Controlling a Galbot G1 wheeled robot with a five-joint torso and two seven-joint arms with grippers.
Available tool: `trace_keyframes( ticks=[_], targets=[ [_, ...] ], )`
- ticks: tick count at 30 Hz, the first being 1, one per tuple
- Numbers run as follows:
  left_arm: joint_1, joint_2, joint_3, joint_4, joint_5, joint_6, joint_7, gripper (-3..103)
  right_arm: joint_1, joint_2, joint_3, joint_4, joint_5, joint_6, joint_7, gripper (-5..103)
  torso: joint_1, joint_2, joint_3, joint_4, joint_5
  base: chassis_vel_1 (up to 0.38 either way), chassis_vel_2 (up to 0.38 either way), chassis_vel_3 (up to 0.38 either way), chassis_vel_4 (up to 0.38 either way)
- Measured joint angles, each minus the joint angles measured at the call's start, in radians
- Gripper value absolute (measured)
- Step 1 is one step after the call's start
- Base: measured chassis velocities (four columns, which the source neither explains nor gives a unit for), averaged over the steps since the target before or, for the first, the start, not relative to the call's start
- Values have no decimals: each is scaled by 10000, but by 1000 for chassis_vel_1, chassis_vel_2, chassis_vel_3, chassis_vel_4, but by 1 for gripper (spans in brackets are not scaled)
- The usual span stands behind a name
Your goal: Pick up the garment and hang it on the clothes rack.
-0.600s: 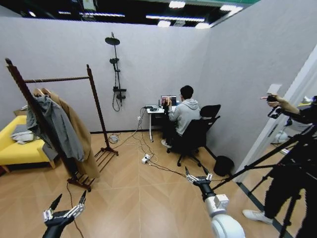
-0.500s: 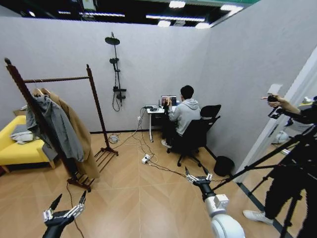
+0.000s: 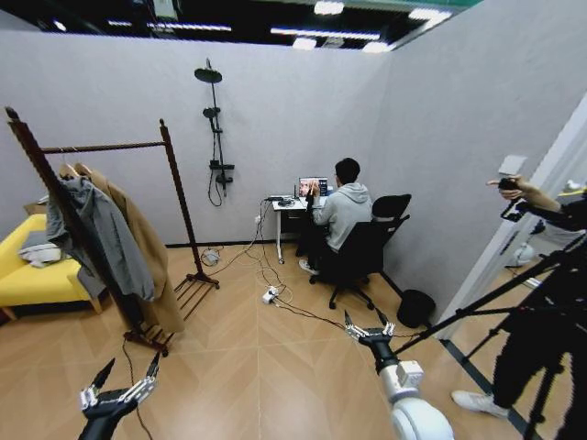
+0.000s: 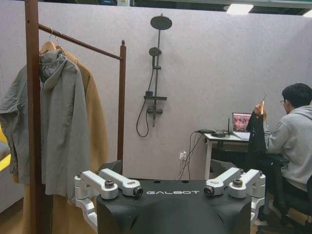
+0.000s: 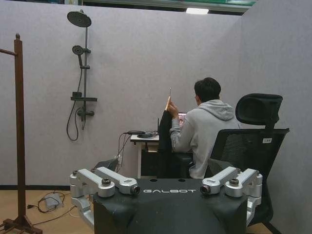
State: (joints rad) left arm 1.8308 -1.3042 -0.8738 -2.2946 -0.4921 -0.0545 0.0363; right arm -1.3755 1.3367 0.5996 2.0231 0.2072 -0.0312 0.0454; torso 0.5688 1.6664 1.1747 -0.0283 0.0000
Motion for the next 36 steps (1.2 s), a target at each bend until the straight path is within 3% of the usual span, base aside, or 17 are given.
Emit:
trace_keyframes(
  ticks=[14,20,36],
  targets=[
    [0,0,0,0,0,0,0,100,-23,-23,-32,-3,0,137,-101,100,-1,1,0,1,0,12,-6,-7,9],
    [0,0,0,0,0,0,0,100,-151,0,110,187,42,-167,-691,100,-3,2,-1,1,0,-20,22,21,-25],
    [1,0,0,0,0,0,0,100,155,-23,-208,-58,28,-166,-740,100,-1,0,0,3,5,-207,204,202,-202]
  ],
)
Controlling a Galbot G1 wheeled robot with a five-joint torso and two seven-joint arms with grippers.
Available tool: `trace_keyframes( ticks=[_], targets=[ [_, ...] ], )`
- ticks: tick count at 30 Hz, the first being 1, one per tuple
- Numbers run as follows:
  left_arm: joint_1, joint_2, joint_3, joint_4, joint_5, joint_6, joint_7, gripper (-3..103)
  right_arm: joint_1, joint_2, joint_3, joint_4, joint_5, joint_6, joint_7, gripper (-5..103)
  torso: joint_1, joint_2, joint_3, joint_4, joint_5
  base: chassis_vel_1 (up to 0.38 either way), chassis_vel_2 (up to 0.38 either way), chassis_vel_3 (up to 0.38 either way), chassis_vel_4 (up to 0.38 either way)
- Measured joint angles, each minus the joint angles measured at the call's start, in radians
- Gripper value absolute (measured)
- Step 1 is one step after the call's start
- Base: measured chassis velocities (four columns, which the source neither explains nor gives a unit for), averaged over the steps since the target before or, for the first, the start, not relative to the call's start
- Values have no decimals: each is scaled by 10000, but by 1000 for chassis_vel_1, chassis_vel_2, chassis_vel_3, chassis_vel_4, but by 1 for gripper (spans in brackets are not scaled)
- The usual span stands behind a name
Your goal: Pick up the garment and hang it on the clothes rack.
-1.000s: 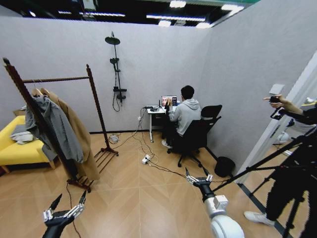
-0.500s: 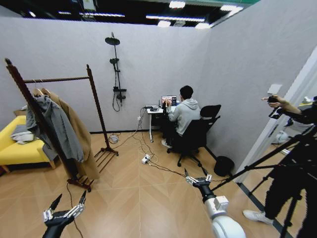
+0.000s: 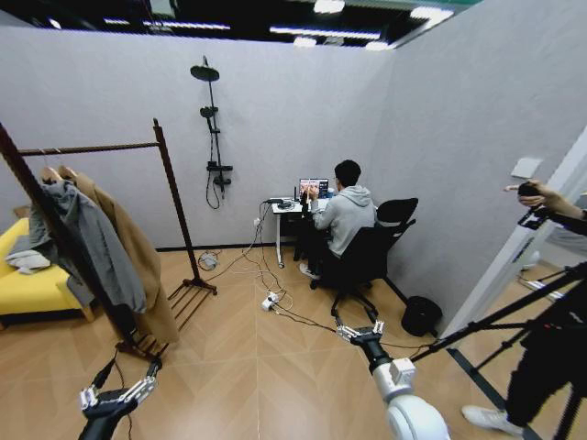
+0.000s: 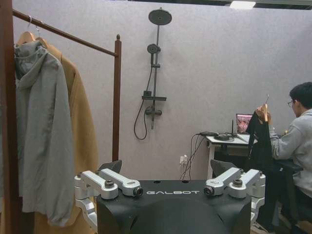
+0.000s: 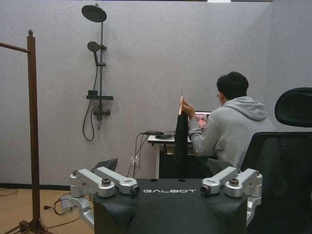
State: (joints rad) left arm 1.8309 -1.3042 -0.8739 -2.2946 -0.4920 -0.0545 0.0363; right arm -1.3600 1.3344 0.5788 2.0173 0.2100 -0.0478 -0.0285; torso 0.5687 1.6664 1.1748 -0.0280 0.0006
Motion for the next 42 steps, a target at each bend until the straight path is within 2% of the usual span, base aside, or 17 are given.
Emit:
trace_keyframes(
  ticks=[8,12,13,16,19,21,22,23,26,27,30,32,34,35,39,40,42],
  targets=[
    [0,0,1,1,0,0,0,100,-186,18,169,235,-4,21,36,100,1,0,-1,-6,-15,-340,348,323,-345],
    [0,0,1,-1,0,0,1,100,-184,-18,205,223,-4,23,37,100,3,-1,1,0,8,-354,377,351,-362],
    [0,0,0,0,0,0,0,100,-179,-42,231,200,-4,29,37,100,3,-1,0,-5,-16,-384,381,372,-347],
    [0,0,1,0,0,0,4,100,-126,-70,289,157,-3,33,43,100,3,-1,0,-1,11,-350,362,338,-347],
    [0,1,1,1,0,0,-2,100,-68,-94,347,108,-4,31,46,100,3,0,-1,-5,-25,-355,336,375,-355],
    [1,0,0,-1,0,0,0,100,0,-115,383,-3,0,30,49,100,2,-1,0,1,15,-354,359,328,-369],
    [1,0,0,-1,0,0,0,100,0,-115,383,-3,0,30,49,100,2,-1,0,1,15,-348,361,295,-381],
    [0,1,1,2,0,0,0,100,26,-116,388,-47,0,31,51,100,2,-2,0,-4,-22,-348,314,370,-345],
    [-1,1,1,2,0,0,-2,100,50,-115,387,-75,-2,32,51,100,0,-1,-1,-5,-20,-353,314,370,-364],
    [0,0,2,1,0,0,2,100,73,-116,370,-124,-8,30,53,100,-1,0,-1,-3,6,-328,378,357,-372],
    [0,0,1,2,0,0,-3,100,143,-108,294,-194,-29,30,52,100,3,-2,0,-4,-22,-360,348,343,-361],
    [0,0,1,0,0,0,4,100,291,-90,226,-370,-109,28,54,100,0,0,0,0,10,-353,362,341,-358],
    [0,0,0,0,0,0,0,100,326,-89,216,-408,-126,26,54,100,1,-1,0,0,9,-354,372,372,-338],
    [0,0,1,2,0,0,0,100,378,-90,208,-464,-156,11,61,100,3,-2,1,-3,-17,-344,329,372,-338],
    [1,0,0,1,0,0,0,100,539,-97,203,-616,-219,-35,140,100,2,-1,1,0,9,-341,370,355,-362],
    [0,0,1,2,0,0,0,100,566,-96,205,-645,-226,-35,149,100,3,-2,1,-3,-19,-333,369,367,-346],
    [0,1,1,2,0,0,0,100,581,-96,210,-657,-229,-35,156,100,2,0,-1,-5,-22,-341,351,367,-360]
  ],
)
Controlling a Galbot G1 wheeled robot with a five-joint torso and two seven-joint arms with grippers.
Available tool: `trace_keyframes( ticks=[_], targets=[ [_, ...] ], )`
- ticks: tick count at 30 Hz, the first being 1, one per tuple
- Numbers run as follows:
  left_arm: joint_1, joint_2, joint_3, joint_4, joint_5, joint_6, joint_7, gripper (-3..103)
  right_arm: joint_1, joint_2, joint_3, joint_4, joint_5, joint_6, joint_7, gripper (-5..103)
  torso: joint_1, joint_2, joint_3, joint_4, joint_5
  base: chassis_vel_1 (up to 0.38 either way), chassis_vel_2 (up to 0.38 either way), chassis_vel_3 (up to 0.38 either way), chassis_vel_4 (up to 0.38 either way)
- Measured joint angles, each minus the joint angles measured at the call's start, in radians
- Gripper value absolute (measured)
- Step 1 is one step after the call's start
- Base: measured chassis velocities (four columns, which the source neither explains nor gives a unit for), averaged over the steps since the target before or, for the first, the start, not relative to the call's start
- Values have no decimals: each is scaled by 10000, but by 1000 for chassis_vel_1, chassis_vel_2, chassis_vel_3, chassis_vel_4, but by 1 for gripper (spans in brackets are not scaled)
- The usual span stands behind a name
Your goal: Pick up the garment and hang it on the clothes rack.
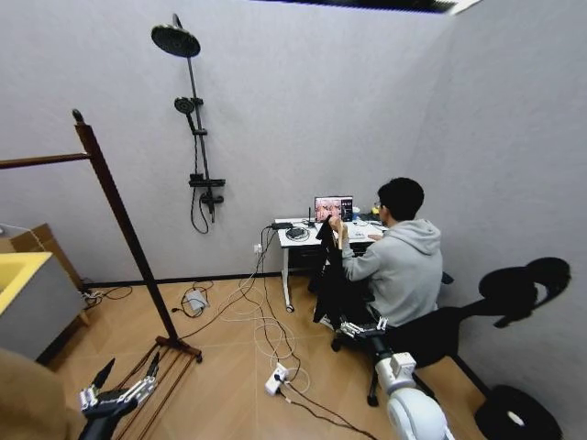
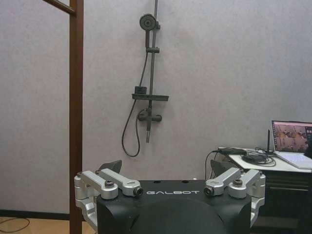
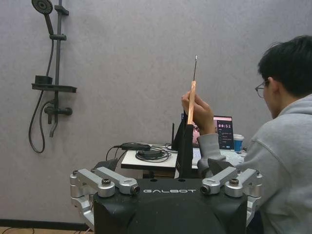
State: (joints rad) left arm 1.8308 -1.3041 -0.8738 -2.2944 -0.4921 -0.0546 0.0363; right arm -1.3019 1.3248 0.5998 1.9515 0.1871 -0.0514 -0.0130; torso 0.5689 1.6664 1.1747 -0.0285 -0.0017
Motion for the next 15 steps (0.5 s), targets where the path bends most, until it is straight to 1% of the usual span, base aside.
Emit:
trace_keyframes(
  ticks=[1,2,4,5,6,7,8,10,11,12,13,15],
  targets=[
    [0,-1,0,-1,0,0,0,100,10,3,0,-12,-1,0,2,100,-2,1,-1,0,10,-348,333,360,-374],
    [0,-1,0,-1,0,0,0,100,10,3,0,-12,-1,0,2,100,-2,1,-1,0,10,-348,333,360,-374],
    [1,0,-1,-2,0,0,0,100,16,3,1,-38,-16,0,5,100,0,0,1,5,33,-374,348,353,-345],
    [0,0,0,-1,0,0,0,100,15,3,0,-38,-23,0,6,100,0,-2,2,4,22,-350,362,365,-377],
    [-1,0,0,0,0,0,-2,100,14,-4,-1,-24,-62,0,12,100,-2,0,0,-2,0,-331,372,316,-377],
    [-1,0,0,0,0,0,-2,100,14,-4,-1,-24,-62,0,12,100,-2,0,0,-2,0,-331,372,316,-377],
    [1,-1,0,-2,0,0,9,100,26,-11,-6,-5,-135,-1,31,100,-4,1,0,4,33,-331,296,336,-328],
    [0,0,0,-2,0,0,0,100,70,-8,5,-6,-290,-1,41,100,1,-2,3,3,26,-360,296,336,-340],
    [-2,0,0,-1,0,0,1,100,262,10,68,-110,-530,0,137,100,-1,1,-1,-5,5,-275,292,342,-340],
    [-1,0,-1,-3,1,0,1,100,611,-6,98,-269,-619,-2,346,100,10,-5,5,11,34,-275,241,235,-250],
    [-1,0,-1,-3,1,0,1,100,611,-6,98,-269,-619,-2,346,100,10,-5,5,11,34,-275,241,235,-250],
    [-3,1,0,-1,0,0,2,100,1215,-93,205,-273,-680,-206,586,100,12,-5,3,-5,2,-193,156,71,-74]
  ],
)
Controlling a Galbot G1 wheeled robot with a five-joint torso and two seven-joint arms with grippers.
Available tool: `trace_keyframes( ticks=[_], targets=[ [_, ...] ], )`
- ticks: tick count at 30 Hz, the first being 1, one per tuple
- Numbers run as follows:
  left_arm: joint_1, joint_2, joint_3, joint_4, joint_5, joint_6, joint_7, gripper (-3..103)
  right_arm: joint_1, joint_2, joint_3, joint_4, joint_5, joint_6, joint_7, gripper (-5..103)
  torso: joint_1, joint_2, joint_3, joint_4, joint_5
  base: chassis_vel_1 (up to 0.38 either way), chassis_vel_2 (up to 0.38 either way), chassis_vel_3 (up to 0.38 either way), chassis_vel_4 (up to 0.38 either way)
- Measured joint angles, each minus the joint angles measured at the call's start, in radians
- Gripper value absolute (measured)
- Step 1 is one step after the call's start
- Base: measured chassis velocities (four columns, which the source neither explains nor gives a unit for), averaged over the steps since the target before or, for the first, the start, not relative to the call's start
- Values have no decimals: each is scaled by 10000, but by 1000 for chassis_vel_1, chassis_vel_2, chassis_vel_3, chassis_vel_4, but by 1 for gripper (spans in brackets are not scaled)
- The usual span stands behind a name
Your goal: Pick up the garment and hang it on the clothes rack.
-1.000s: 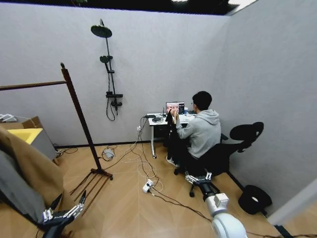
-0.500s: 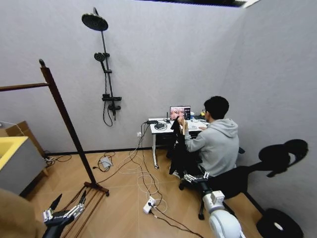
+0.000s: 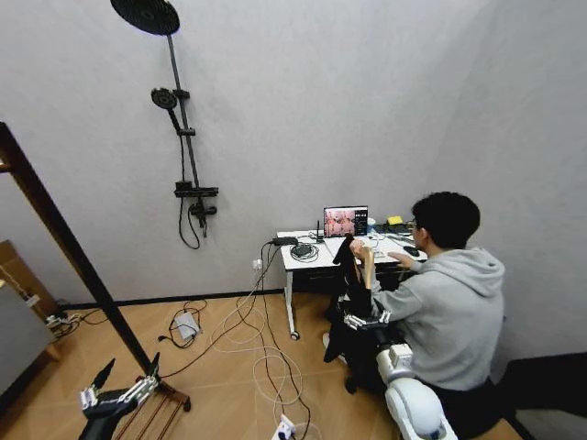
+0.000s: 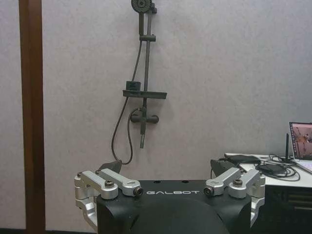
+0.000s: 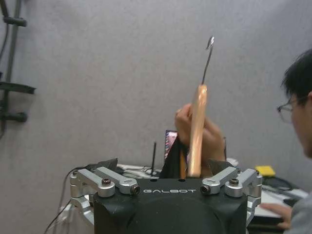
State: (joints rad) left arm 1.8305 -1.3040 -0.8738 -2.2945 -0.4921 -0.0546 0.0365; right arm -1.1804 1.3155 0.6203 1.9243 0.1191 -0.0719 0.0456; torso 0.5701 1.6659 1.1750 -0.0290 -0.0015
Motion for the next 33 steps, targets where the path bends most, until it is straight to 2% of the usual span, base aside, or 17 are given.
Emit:
trace_keyframes(
  ticks=[1,3,6,7,10,19,20,22,23,25,26,28,29,31,32,33],
  targets=[
    [0,0,0,0,0,0,0,100,0,0,0,0,0,0,0,100,0,0,0,0,0,-181,156,28,-73],
    [2,-1,0,0,0,0,0,100,463,-119,5,64,26,-228,217,100,-4,0,0,11,25,-40,103,26,-56],
    [2,-1,0,0,0,0,0,100,861,-231,9,172,98,-584,432,100,-10,2,-2,8,10,-6,15,1,0],
    [5,-1,0,0,0,0,0,100,1129,-310,10,175,270,-844,504,100,-27,11,-7,7,17,49,-79,-43,45],
    [6,-1,0,0,0,0,0,100,1617,-551,35,-150,655,-1026,425,100,-29,13,-6,7,12,66,-84,-71,56],
    [3,-1,0,0,0,0,-1,100,2541,-1308,-77,-1091,1553,-1203,168,100,-10,4,-1,7,17,16,-12,-16,10],
    [3,-2,0,0,0,0,-1,100,2681,-1453,-179,-1288,1681,-1207,107,103,-9,3,-1,7,15,0,0,0,0],
    [2,-1,0,0,0,0,-2,100,2792,-1559,-337,-1485,1833,-1209,85,95,-9,3,-1,8,17,0,0,0,0],
    [2,-1,0,0,0,0,-2,100,2792,-1559,-337,-1485,1833,-1209,85,95,-9,3,-1,8,17,0,0,0,0],
    [3,-2,0,0,0,0,-1,100,2924,-1625,-489,-1674,1848,-1211,76,84,-11,3,-2,6,16,0,0,0,0],
    [3,-2,0,0,0,0,-1,100,2924,-1625,-489,-1674,1848,-1211,76,84,-11,3,-2,6,16,0,0,0,0],
    [3,-1,0,0,0,0,-1,100,3124,-1643,-630,-1925,1809,-1209,70,73,-13,4,-2,7,16,0,0,0,0],
    [3,-1,0,0,0,0,-1,100,3124,-1643,-630,-1925,1809,-1209,70,73,-13,4,-2,7,16,0,0,0,0],
    [3,-1,0,0,0,0,-1,100,3306,-1649,-708,-2058,1729,-1203,52,62,-14,4,-3,9,14,0,0,0,0],
    [3,-1,0,0,0,0,-1,100,3306,-1649,-708,-2058,1729,-1203,52,62,-14,4,-3,9,14,0,0,0,0],
    [3,-1,0,0,0,0,-1,100,3358,-1650,-736,-2079,1712,-1208,47,57,-13,4,-2,8,15,0,0,0,0]
  ],
)
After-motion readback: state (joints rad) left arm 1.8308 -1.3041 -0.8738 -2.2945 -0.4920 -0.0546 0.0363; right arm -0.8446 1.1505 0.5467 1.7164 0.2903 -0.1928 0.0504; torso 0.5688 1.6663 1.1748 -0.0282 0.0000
